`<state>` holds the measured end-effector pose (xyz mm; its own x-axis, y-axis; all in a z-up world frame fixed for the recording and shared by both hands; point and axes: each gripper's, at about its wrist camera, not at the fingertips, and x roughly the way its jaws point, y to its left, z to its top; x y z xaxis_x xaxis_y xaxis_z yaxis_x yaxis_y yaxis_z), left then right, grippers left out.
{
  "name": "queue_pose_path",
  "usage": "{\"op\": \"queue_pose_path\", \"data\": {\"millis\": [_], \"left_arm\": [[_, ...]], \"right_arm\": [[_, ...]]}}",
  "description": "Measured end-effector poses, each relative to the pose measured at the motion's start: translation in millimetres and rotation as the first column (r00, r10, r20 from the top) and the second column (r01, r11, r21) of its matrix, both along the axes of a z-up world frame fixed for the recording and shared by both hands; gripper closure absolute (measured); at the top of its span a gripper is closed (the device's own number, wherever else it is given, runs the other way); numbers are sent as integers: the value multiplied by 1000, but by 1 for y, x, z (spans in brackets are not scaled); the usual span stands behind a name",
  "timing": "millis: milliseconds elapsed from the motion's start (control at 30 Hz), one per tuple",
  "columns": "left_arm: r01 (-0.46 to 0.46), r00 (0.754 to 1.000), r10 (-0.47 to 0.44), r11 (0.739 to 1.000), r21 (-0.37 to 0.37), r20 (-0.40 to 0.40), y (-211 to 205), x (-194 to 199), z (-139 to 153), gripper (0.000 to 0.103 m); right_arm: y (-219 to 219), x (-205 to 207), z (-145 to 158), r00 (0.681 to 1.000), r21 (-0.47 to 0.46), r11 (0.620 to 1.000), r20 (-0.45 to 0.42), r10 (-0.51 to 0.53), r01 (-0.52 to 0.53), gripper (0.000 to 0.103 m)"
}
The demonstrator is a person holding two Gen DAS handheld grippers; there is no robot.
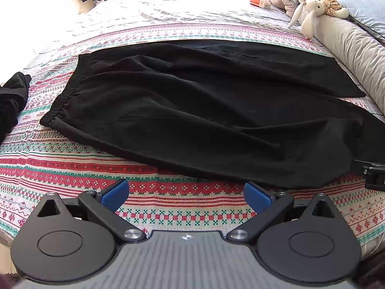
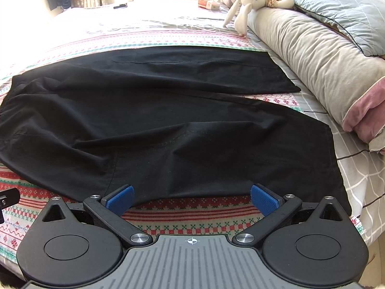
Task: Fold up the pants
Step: 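Move both grippers open over the black pants toward the elastic waistband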
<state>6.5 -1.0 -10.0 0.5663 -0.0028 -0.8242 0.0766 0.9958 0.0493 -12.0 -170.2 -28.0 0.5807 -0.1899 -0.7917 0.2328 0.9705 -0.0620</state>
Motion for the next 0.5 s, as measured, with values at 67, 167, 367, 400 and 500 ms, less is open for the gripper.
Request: {"op": "queue_pose_path", "data": {"millis": [67,167,367,400,500], "left_arm": [[0,1000,0,1000,-1,-2,0,0,0,0],[0,1000,0,1000,-1,-2,0,1,0,0],[-1,1000,1,1000,-2,-5,0,1,0,0],[-1,1000,1,1000,-2,-6,0,1,0,0],[-1,1000,1,1000,-2,-6,0,1,0,0]], "right_arm": [[0,0,0,1000,0,1000,0,-1,1,0],[0,0,0,1000,1,1000,0,-1,1,0],[-1,0,-2,1000,2,1000,-2,-2,2,0],[-1,0,-2,1000,2,1000,-2,-2,2,0],[-2,0,-3,1000,2,1000,-4,-1,1,0]]}}
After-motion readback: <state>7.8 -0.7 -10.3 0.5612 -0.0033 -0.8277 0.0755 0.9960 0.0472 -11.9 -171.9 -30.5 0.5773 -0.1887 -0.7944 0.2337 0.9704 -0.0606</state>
